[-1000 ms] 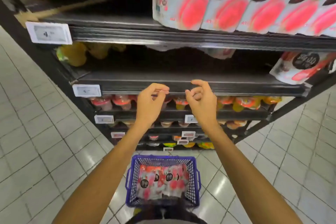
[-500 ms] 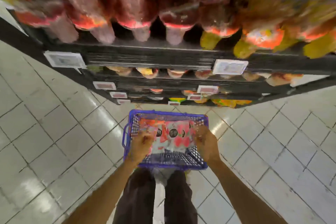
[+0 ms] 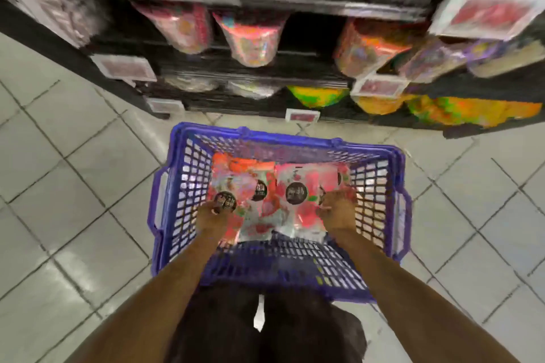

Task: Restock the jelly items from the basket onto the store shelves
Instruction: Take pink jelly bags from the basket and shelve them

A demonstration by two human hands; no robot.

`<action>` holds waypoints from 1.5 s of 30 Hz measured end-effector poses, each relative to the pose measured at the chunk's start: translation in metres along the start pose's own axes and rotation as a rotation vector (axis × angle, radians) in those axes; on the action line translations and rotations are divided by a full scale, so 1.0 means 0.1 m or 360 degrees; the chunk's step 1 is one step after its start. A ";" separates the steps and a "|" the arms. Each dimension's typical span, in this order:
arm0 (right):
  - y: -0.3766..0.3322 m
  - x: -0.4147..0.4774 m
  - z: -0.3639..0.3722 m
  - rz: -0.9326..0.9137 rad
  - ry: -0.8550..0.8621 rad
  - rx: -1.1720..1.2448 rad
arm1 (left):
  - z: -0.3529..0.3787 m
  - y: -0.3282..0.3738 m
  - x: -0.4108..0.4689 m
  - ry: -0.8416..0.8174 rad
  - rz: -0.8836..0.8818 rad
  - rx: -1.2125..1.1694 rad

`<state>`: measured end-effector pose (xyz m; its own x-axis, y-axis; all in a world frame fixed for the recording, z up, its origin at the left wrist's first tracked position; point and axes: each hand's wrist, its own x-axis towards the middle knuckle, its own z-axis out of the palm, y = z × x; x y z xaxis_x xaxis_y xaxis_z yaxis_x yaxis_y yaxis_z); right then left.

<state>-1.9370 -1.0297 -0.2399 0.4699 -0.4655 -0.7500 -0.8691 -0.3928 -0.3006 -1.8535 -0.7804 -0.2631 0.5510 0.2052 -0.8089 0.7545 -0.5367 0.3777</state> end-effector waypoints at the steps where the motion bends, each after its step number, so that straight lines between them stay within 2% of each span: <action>1: 0.01 0.14 0.12 0.0027 0.0056 0.0004 | 0.07 -0.04 0.13 0.0063 0.0008 0.0091; 5: 0.00 0.47 0.52 0.0256 0.0216 -0.0020 | 0.40 -0.26 0.54 0.0176 -0.0001 0.0538; 8: -0.02 0.56 0.68 0.0323 0.0161 -0.0053 | 0.55 -0.35 0.55 0.0292 -0.0046 0.0755; 13: -0.01 0.55 0.72 0.0375 -0.0032 0.0269 | 0.54 -0.33 0.52 0.0275 -0.0116 0.0646; 15: -0.01 0.43 0.67 0.0432 -0.0027 0.0487 | 0.48 -0.33 0.48 0.0170 -0.0110 0.0730; 18: -0.03 0.24 0.60 0.0369 -0.0006 0.0664 | 0.37 -0.34 0.44 0.0044 -0.0181 0.0725; 21: 0.01 0.17 0.56 0.0301 0.0045 0.0814 | 0.34 -0.39 0.41 0.0078 -0.0143 0.0764; 24: 0.06 0.14 0.57 0.0392 0.0096 0.1067 | 0.36 -0.43 0.35 0.0089 -0.0052 0.0733; 27: 0.13 0.11 0.57 0.0487 0.0129 0.1196 | 0.32 -0.43 0.36 0.0072 -0.0061 0.0660; 34: 0.20 0.01 0.49 0.0510 0.0029 0.1314 | 0.18 -0.33 0.22 -0.0092 -0.0105 0.0818; 37: 0.13 -0.23 0.27 0.0471 -0.0008 0.1321 | 0.05 -0.20 0.00 -0.0257 -0.0084 0.0588; 41: -0.10 -0.74 -0.26 0.0341 -0.0081 0.1364 | -0.30 0.27 -0.57 -0.0327 -0.0070 0.0208; 45: -0.48 -1.43 -0.99 0.0242 -0.0055 0.1488 | -0.84 0.92 -1.46 -0.0425 0.0162 -0.0016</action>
<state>-1.9469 -1.0230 -0.0596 0.3495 -0.4294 -0.8327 -0.6993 0.4719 -0.5369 -1.8342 -0.7906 -0.0723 0.5114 -0.0728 -0.8563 0.7045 -0.5351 0.4662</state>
